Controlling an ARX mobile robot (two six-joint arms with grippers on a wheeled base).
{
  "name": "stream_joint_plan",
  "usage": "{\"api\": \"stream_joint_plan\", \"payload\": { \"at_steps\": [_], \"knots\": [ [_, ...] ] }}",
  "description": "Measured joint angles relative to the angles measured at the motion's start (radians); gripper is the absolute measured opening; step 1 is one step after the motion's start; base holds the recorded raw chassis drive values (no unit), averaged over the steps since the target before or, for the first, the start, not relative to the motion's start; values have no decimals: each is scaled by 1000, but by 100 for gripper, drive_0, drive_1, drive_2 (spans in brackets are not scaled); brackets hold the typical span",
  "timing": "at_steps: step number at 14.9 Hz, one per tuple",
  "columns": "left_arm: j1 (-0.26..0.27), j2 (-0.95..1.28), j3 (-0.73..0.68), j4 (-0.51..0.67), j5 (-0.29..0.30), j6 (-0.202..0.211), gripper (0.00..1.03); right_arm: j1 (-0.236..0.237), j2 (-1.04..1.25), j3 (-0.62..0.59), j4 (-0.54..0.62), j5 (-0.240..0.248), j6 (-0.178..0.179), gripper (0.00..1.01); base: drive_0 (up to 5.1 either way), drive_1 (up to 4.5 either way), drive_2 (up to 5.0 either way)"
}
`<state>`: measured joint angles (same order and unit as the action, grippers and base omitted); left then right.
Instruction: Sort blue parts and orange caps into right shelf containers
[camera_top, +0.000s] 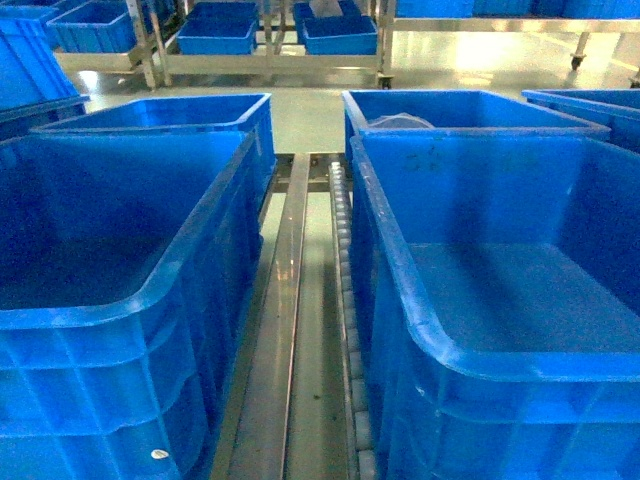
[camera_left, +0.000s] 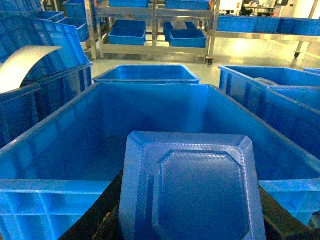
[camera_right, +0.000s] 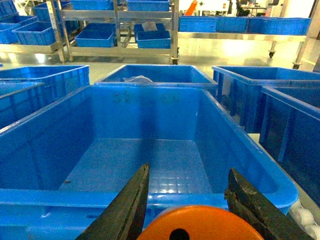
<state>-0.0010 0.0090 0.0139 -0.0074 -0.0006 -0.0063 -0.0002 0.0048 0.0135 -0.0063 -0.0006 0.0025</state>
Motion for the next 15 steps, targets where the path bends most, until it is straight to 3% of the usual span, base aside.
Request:
{"api": "stream_joint_plan", "payload": {
  "at_steps": [15],
  "knots": [
    [0, 0, 0, 0, 0, 0, 44, 0, 0, 0, 0, 0, 0, 42, 0, 0, 0]
  ]
}}
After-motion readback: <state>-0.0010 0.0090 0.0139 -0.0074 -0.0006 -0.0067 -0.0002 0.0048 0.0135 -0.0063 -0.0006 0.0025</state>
